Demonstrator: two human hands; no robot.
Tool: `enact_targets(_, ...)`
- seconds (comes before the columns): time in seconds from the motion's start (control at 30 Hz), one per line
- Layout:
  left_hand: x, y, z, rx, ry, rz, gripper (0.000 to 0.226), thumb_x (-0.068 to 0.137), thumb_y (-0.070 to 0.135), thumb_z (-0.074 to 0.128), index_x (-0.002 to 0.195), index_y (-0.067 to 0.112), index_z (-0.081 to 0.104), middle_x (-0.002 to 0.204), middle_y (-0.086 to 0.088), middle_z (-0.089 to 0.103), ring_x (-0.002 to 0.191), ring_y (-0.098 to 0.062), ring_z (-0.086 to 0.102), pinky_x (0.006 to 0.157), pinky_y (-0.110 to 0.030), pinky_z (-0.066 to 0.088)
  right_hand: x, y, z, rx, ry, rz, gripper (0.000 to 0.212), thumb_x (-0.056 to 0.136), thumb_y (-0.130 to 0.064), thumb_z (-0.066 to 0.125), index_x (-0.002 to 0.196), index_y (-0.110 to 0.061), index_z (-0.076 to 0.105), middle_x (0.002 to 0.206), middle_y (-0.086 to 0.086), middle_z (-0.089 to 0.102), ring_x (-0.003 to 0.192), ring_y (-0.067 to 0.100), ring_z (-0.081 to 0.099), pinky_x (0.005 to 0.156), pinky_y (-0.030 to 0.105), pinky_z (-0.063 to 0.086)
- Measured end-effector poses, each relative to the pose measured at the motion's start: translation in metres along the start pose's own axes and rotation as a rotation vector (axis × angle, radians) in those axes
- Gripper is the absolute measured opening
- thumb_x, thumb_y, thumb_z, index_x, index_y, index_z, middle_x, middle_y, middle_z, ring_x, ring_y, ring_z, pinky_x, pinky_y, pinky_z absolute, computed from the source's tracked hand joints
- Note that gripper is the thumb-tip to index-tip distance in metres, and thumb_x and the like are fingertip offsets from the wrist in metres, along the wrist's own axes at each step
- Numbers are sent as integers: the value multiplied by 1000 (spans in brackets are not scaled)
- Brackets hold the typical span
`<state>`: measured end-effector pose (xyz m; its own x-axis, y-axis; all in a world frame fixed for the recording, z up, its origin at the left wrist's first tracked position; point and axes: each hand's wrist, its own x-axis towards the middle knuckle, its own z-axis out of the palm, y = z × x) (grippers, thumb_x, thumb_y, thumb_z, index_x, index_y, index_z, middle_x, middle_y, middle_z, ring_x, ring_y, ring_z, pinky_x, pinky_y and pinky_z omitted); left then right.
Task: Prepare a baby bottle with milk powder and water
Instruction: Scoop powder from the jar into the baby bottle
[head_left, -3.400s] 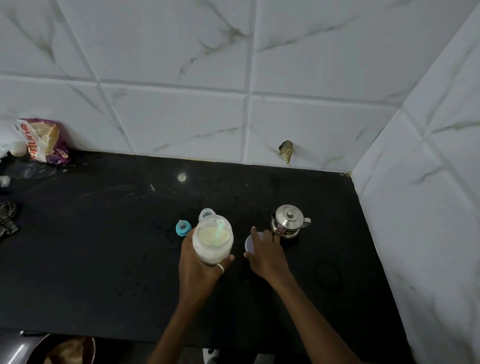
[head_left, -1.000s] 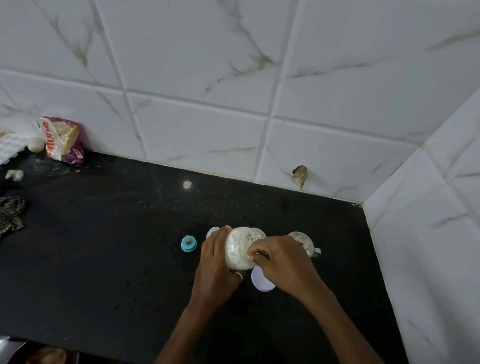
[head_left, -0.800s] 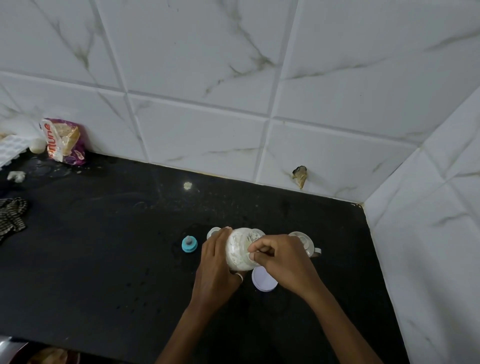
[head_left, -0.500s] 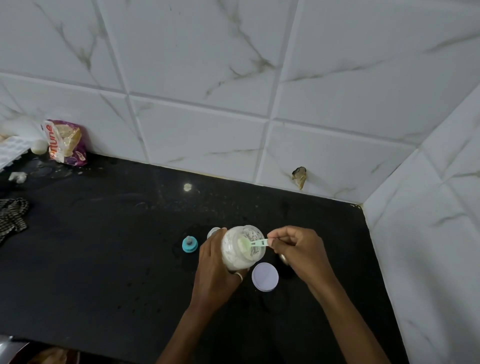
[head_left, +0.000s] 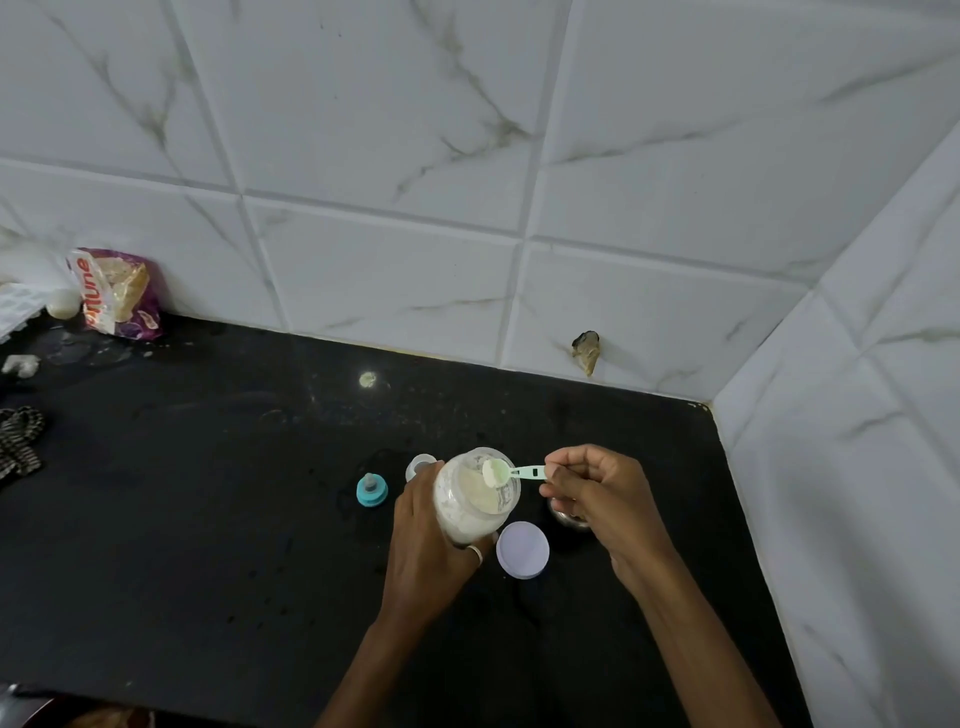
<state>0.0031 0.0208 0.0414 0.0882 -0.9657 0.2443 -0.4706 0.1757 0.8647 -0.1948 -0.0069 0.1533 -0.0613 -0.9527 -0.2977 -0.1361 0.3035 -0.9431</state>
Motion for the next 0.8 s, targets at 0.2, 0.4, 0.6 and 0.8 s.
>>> enact_targets(0.2, 2, 13, -2, -19, -2, 25, 59, 64, 15, 91, 115, 26, 65, 106, 13, 62, 95, -15, 69, 75, -32, 58, -3, -1, -1, -1, 10, -39, 13, 94, -4, 71, 94, -14, 78, 87, 7, 79, 85, 20, 78, 68, 23, 57)
enact_targets(0.4, -4, 11, 5, -29, 23, -31, 65, 63, 22, 94, 117, 32, 60, 111, 19, 58, 101, -14, 66, 80, -30, 57, -4, -1, -3, 29, 28, -4, 11, 94, -4, 71, 95, -13, 78, 87, 8, 79, 85, 21, 78, 68, 23, 58)
enact_targets(0.6, 6, 21, 19, -32, 30, -24, 64, 66, -7, 85, 96, 42, 57, 100, 30, 64, 93, 3, 66, 73, -14, 54, -2, -6, -8, 141, 82, 39, 9, 93, -2, 71, 97, -8, 77, 88, 12, 79, 81, 20, 77, 69, 25, 60)
enact_targets(0.8, 26, -4, 45, -24, -42, -59, 42, 65, 14, 88, 97, 25, 64, 88, 11, 69, 86, -12, 71, 72, -33, 59, 5, -11, -17, 227, 151, 50, 10, 93, -3, 72, 100, -8, 77, 90, 12, 79, 83, 20, 78, 70, 25, 60)
